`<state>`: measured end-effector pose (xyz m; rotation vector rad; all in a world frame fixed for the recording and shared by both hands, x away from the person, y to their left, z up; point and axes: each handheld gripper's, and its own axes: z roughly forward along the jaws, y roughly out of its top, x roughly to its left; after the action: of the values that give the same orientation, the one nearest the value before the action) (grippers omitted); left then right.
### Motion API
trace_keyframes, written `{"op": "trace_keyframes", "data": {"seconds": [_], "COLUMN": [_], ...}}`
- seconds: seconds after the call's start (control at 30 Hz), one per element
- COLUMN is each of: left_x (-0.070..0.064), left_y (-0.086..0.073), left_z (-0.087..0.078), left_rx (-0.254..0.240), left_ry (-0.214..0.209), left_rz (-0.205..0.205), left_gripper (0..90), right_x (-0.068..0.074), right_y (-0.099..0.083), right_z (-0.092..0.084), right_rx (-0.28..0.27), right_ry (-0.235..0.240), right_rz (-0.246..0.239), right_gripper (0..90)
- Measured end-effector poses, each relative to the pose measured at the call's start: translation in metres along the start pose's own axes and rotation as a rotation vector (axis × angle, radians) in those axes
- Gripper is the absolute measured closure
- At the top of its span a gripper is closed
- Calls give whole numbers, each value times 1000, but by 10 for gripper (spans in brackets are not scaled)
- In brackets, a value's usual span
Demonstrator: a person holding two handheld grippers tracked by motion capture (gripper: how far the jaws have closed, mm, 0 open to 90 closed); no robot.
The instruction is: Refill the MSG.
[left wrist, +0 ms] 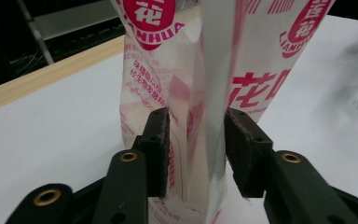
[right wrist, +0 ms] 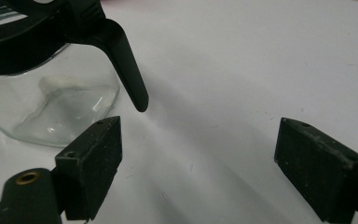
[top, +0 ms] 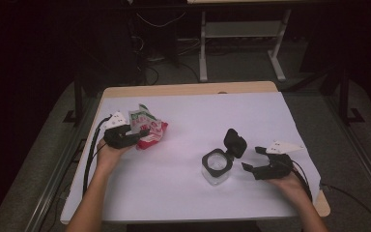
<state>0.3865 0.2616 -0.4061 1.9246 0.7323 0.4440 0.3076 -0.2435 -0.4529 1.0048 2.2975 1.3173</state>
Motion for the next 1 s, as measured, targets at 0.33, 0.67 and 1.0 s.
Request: {"op": "trace_keyframes", "data": {"seconds": [0.33,0.67,1.0], "left_x": [2,3,4], "left_y": [0,1,9], "left_z": [-6,-6,-15], "left_rx": [-17,-7,-47], "left_ry": [-13,-20,-56], "left_rz": [-12,17,-62], "left_gripper": [796,898,900], "right_x": [-1,0,-1], "right_y": [0,0,0], "right_z": [0,1,0], "right_rx": [1,8,4], "right_ry": [0,2,1], "right_rz": [-2,1,-6], "right_gripper": [146,146,146]}}
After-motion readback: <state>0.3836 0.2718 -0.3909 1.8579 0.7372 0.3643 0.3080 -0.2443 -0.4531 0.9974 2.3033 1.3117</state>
